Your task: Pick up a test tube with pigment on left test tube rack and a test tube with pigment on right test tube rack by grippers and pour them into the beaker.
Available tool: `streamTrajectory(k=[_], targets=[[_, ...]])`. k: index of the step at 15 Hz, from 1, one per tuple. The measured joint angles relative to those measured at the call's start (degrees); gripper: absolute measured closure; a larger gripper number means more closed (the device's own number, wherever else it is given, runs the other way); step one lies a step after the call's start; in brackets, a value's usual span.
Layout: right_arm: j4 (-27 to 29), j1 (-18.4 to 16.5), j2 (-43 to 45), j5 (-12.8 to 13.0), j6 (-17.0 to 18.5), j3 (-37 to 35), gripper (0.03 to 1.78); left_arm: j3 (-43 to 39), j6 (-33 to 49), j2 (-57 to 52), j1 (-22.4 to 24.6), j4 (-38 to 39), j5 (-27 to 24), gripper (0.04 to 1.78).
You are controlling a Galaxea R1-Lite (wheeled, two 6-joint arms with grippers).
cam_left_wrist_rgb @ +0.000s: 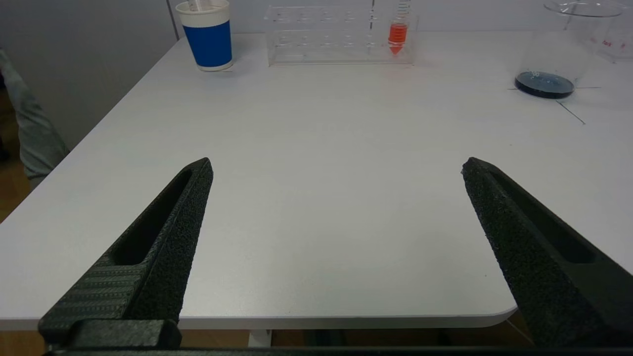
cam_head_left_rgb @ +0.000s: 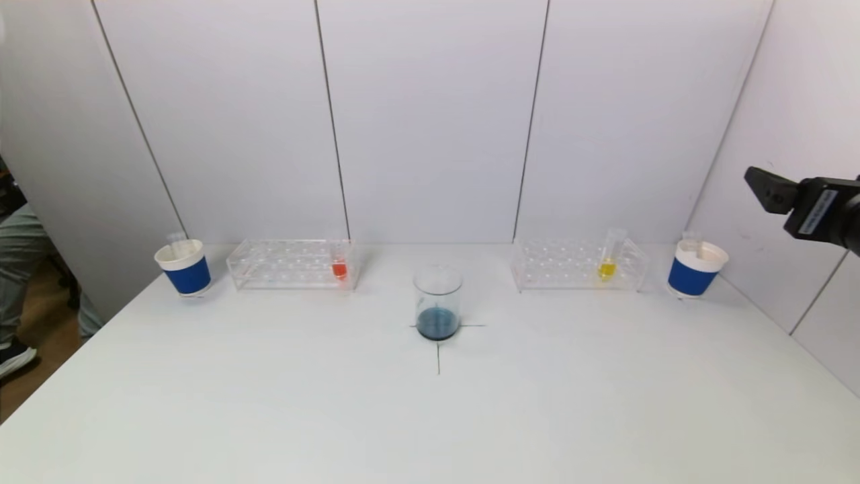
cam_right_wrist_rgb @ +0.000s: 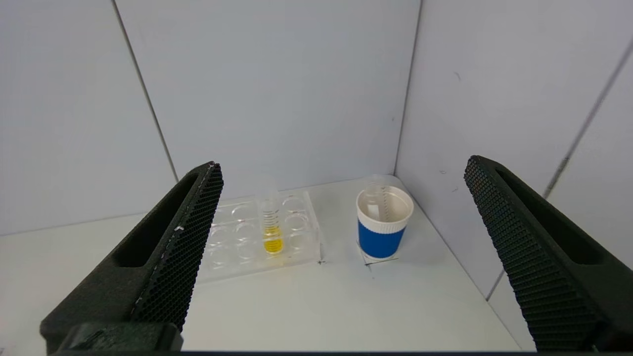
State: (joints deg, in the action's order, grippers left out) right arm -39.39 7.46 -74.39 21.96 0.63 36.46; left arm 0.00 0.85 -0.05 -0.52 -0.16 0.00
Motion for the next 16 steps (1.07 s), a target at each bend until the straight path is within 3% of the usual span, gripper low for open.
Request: streamTrajectory(k=[6,16], targets=[[2.6,-1.9,14.6,0.5,-0.6,-8.4,0.04,0.0,0.0,0.0,0.0,0.0,0.0,0.06],[14.1,-2.0,40.1,0.1,-1.1,-22.8,0.04,0.0,0.0,0.0,0.0,0.0,0.0,0.06]])
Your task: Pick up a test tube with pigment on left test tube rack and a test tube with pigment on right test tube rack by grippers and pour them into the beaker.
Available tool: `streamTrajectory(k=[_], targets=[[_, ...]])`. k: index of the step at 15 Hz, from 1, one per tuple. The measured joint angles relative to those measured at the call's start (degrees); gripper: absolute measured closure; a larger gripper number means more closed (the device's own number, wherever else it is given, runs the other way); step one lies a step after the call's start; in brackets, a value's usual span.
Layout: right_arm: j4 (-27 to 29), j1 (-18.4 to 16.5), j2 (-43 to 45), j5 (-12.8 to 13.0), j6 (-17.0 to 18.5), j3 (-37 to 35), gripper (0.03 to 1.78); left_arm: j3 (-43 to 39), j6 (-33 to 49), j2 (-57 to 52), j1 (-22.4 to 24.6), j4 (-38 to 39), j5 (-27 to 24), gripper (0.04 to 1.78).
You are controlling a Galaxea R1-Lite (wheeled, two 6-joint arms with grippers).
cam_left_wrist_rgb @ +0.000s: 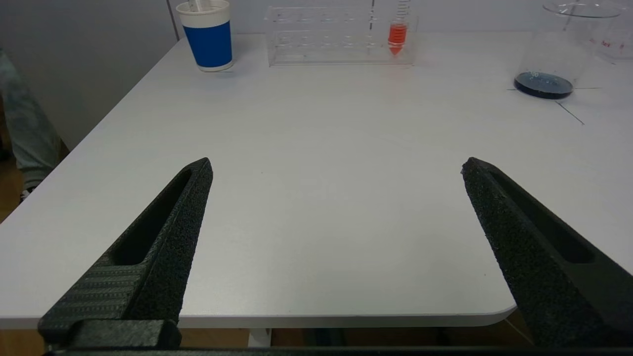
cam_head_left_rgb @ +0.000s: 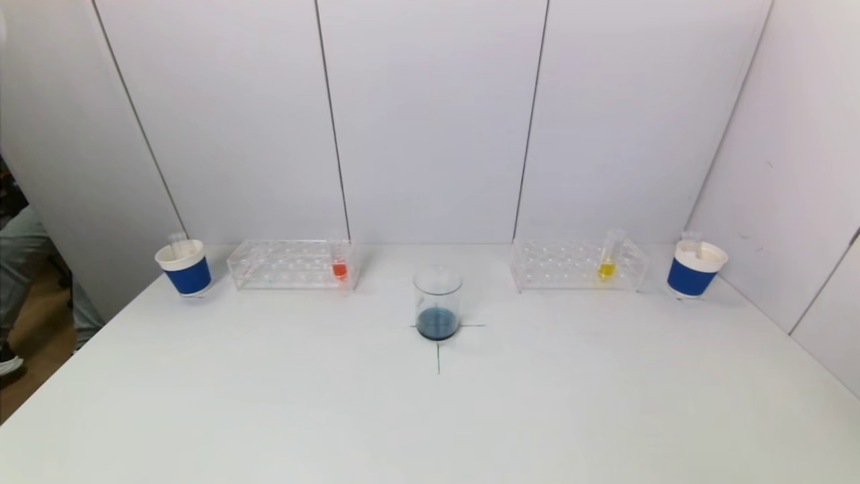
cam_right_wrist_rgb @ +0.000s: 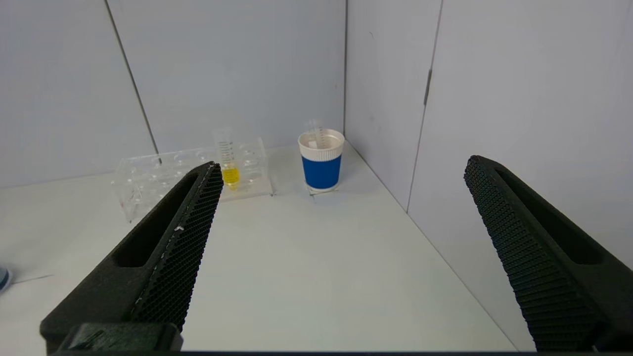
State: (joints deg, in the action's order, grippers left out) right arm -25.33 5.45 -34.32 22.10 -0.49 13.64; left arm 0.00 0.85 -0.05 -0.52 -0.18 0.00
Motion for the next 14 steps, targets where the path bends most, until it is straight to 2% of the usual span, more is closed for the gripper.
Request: streamTrajectory(k=[3,6,8,12,14], targets=[[7.6,0.8,8.9,-1.2,-0.3,-1.7,0.04,0.0,0.0,0.0,0.0,0.0,0.0,0.06],[14.2,1.5,15.7,-5.0,0.5,-4.1,0.04,0.0,0.0,0.0,0.0,0.0,0.0,0.06],[14.2,1.6,17.3,-6.6,0.5,-6.6,0.04,0.0,0.0,0.0,0.0,0.0,0.0,0.06],[10.8,1.7,18.4,-11.8,0.0,-12.7,0.04,0.0,0.0,0.0,0.0,0.0,0.0,0.06],[13.0,1.7,18.6,-14.9,0.3,-13.4,0.04,0.0,0.0,0.0,0.0,0.0,0.0,0.06]])
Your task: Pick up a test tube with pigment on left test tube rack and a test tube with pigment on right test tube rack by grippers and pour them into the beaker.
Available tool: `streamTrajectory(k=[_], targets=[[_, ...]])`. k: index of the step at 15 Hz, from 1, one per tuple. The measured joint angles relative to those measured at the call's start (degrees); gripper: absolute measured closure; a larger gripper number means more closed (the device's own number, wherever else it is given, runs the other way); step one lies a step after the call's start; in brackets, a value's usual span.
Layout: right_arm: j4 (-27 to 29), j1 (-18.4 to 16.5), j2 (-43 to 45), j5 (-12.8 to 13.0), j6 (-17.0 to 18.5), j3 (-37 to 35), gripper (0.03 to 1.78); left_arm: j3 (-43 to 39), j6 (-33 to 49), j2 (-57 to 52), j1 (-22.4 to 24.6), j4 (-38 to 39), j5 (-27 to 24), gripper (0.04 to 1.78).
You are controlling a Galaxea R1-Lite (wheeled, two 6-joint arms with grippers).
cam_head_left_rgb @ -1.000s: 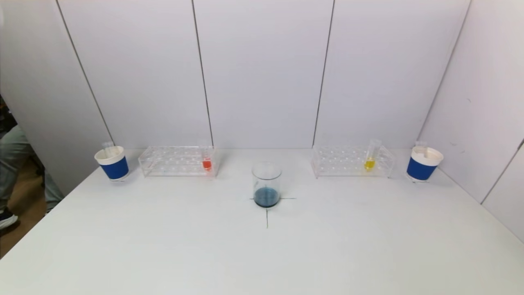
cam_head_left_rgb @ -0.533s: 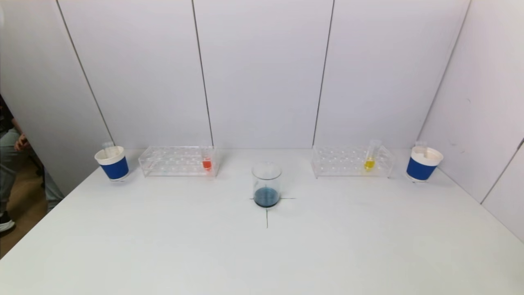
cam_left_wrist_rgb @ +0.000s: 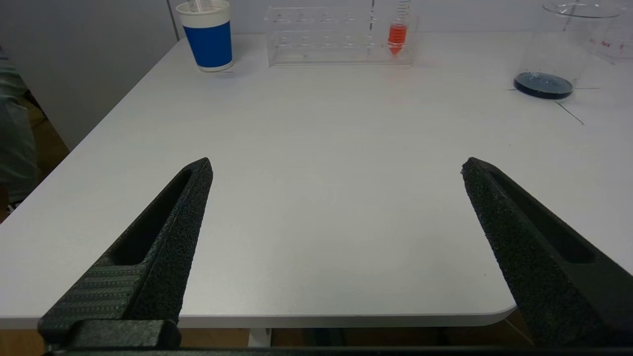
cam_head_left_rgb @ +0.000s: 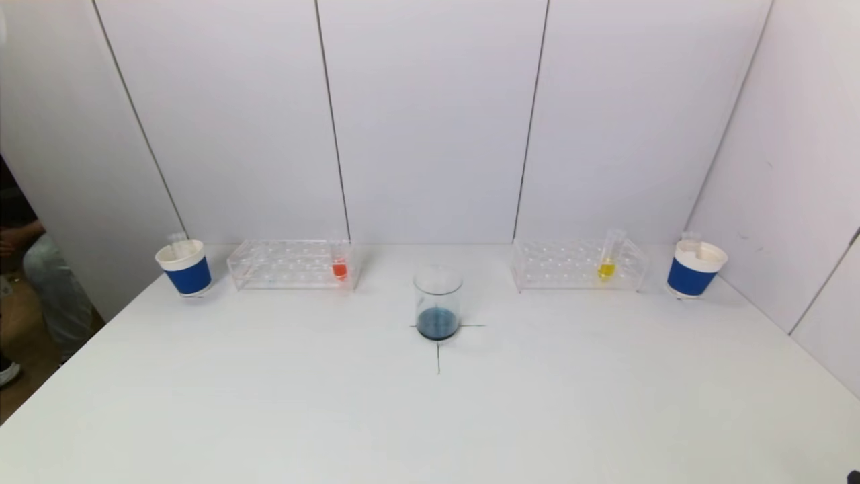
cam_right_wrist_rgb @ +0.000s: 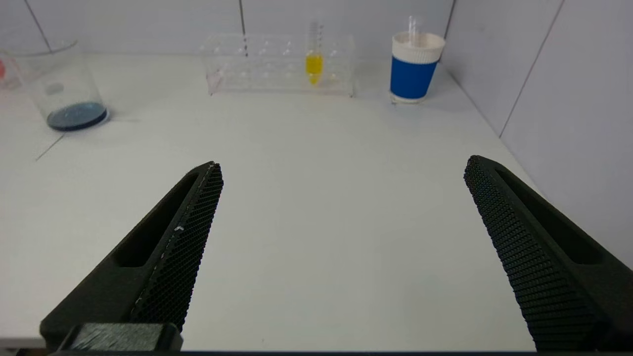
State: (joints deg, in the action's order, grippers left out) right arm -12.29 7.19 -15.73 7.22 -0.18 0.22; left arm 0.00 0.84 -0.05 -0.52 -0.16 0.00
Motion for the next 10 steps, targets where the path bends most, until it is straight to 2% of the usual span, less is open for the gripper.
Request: streamTrajectory(k=[5,7,10], targets=[[9.1,-0.1,0.1,-5.7,-0.1,-0.2,0.04,0.0,0.0,0.0,0.0,0.0,0.0,0.06],[12.0,-2.4,0.5,-6.7,-0.7,-0.2,0.04,0.0,0.0,0.0,0.0,0.0,0.0,0.06],[12.2,-5.9,5.5,-7.5,-1.6,-0.2,0.04,0.0,0.0,0.0,0.0,0.0,0.0,0.06]])
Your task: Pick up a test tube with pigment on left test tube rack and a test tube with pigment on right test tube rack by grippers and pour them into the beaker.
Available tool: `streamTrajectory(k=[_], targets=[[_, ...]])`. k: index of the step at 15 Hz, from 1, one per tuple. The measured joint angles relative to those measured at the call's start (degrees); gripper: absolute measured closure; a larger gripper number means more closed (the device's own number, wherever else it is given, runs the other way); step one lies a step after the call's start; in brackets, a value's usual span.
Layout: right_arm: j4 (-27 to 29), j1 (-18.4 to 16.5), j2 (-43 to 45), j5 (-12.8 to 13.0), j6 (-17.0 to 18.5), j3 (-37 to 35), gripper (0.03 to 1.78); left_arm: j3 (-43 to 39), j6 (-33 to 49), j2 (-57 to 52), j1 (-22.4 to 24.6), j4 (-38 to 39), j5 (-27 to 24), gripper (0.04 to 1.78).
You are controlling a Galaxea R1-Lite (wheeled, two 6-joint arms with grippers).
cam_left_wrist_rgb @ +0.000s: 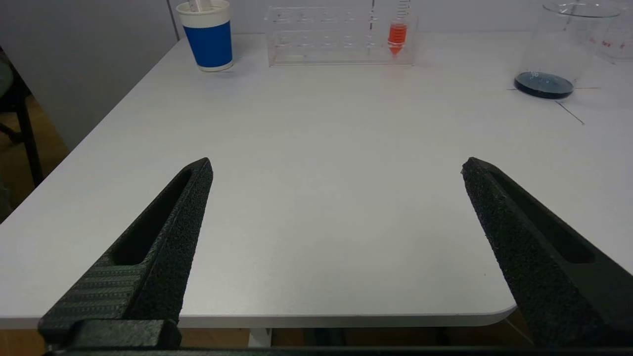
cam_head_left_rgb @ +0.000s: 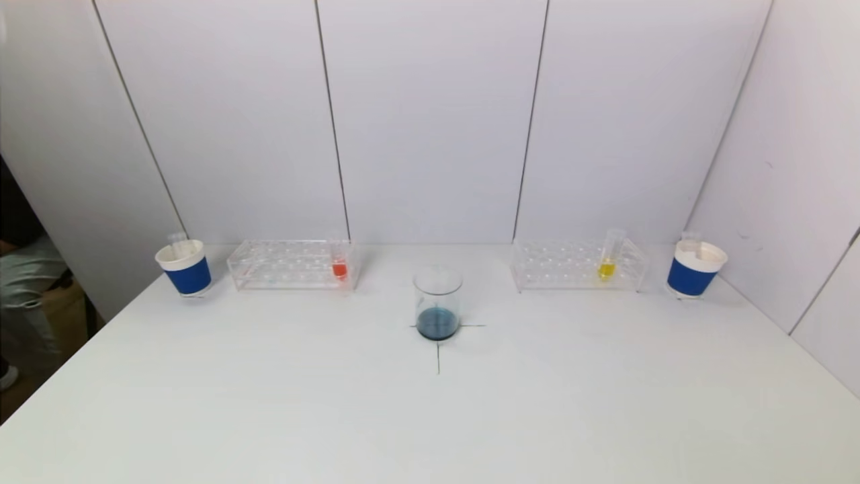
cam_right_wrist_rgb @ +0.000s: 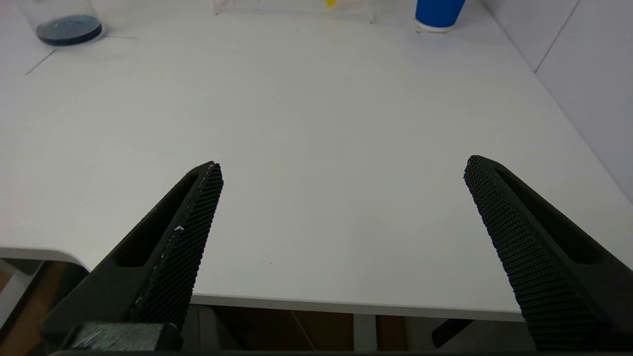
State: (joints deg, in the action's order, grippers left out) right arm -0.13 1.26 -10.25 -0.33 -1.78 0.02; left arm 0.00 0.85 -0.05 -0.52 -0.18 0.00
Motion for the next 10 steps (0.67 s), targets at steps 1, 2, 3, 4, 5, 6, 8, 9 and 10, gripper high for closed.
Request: streamTrajectory(k=[1,2,3,4,5,6,8,9,10], targets=[[0.0,-0.6,2.5,-0.1,-0.2,0.0,0.04,0.0,0.0,0.0,0.0,0.0,0.0,0.06],[0.0,-1.0,4.9,-0.1,-0.3,0.0,0.04,0.0,0.0,0.0,0.0,0.0,0.0,0.06],[0.0,-1.1,6.7,0.2,-0.2,0.0,0.04,0.0,0.0,0.0,0.0,0.0,0.0,0.06],[0.0,-1.3,8.0,0.4,0.4,0.0,0.04,0.0,0.0,0.0,0.0,0.0,0.0,0.06],[-0.1,-1.3,8.8,0.5,0.7,0.0,0.04,0.0,0.0,0.0,0.0,0.0,0.0,0.06],[-0.1,-1.3,9.3,0.5,1.0,0.0,0.04,0.0,0.0,0.0,0.0,0.0,0.0,0.06],[-0.3,-1.3,10.0,0.7,3.1,0.0,0.04,0.0,0.0,0.0,0.0,0.0,0.0,0.06],[-0.4,-1.4,10.1,0.8,3.7,0.0,0.04,0.0,0.0,0.0,0.0,0.0,0.0,0.06],[-0.4,-1.4,10.1,0.8,3.8,0.0,0.04,0.0,0.0,0.0,0.0,0.0,0.0,0.06]])
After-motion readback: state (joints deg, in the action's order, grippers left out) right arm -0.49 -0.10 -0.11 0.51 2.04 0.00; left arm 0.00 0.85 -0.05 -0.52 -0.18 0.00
